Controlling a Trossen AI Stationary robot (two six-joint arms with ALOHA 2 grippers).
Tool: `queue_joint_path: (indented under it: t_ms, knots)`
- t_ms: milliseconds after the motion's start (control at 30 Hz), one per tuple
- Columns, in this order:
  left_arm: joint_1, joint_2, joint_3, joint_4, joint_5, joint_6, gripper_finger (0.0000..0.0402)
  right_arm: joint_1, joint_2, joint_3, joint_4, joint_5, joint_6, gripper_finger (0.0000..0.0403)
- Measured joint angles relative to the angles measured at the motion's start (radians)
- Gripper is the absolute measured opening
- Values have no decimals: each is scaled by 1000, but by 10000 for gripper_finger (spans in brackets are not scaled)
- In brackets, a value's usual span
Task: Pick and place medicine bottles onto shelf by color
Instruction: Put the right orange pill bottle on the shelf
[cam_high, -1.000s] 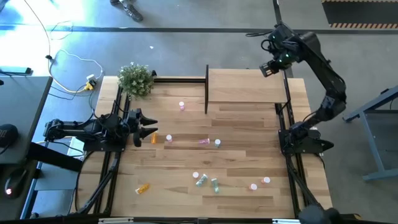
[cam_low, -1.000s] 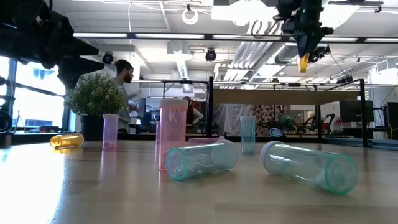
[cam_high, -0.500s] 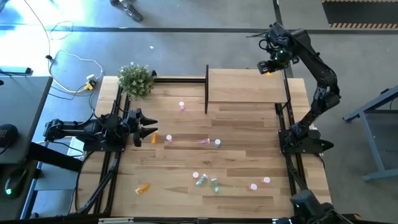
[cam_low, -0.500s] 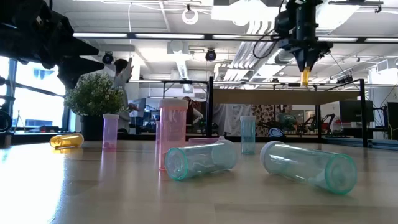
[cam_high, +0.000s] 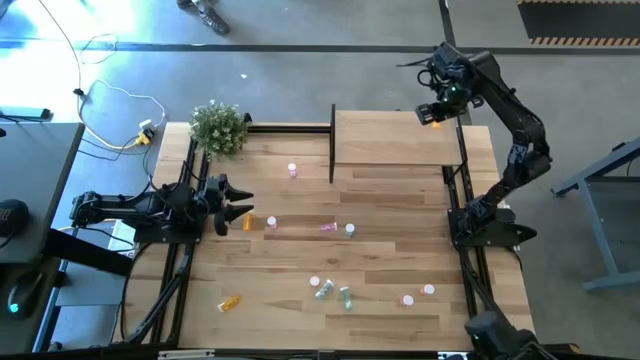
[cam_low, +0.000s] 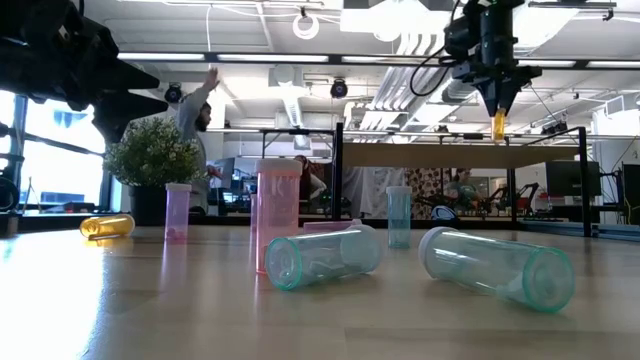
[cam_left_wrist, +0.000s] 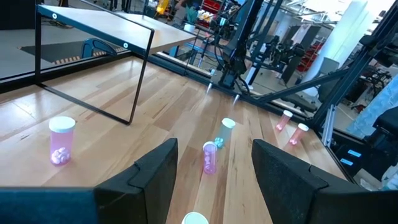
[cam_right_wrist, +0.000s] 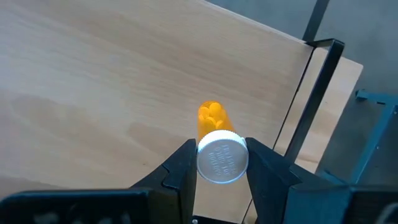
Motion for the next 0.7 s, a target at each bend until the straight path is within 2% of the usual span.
queue_joint_path:
  t_ms: [133, 700]
  knots:
    - [0, 0, 0, 0, -1, 0, 195, 4, 20, 0, -4, 8, 14, 105]
    - [0, 0, 0, 0, -3, -1, 195, 6, 80, 0, 9, 29, 248, 105]
